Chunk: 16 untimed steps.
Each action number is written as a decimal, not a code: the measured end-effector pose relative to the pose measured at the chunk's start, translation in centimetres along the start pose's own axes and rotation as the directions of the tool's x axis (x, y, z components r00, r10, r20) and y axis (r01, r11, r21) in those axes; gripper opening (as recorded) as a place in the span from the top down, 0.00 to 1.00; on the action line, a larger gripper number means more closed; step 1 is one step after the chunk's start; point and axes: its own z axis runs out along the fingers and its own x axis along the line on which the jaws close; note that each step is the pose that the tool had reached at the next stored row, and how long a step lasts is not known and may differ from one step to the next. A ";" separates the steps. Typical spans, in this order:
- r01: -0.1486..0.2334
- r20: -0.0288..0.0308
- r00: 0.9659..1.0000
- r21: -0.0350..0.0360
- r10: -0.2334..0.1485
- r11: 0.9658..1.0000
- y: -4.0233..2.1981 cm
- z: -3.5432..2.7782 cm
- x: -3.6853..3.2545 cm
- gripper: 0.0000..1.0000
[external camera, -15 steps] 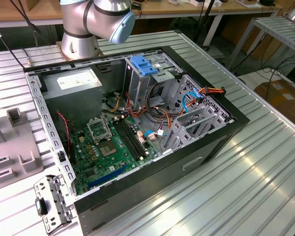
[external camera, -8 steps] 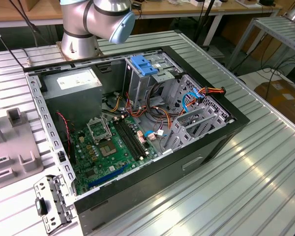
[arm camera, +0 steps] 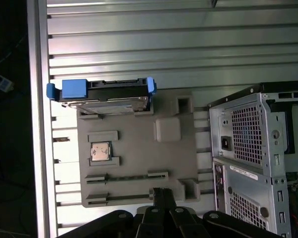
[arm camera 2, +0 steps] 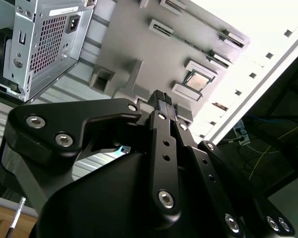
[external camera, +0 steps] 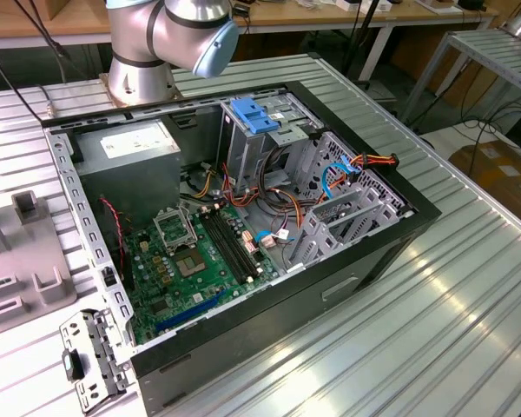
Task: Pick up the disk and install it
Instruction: 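Reach for the disk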
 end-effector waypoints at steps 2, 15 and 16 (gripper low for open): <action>0.000 0.000 1.000 0.000 0.000 1.000 -0.01 0.01 0.10 0.89; 0.000 0.000 1.000 0.000 0.000 1.000 0.04 0.02 0.84 0.89; 0.000 0.000 1.000 0.000 0.000 1.000 0.05 0.02 0.91 0.89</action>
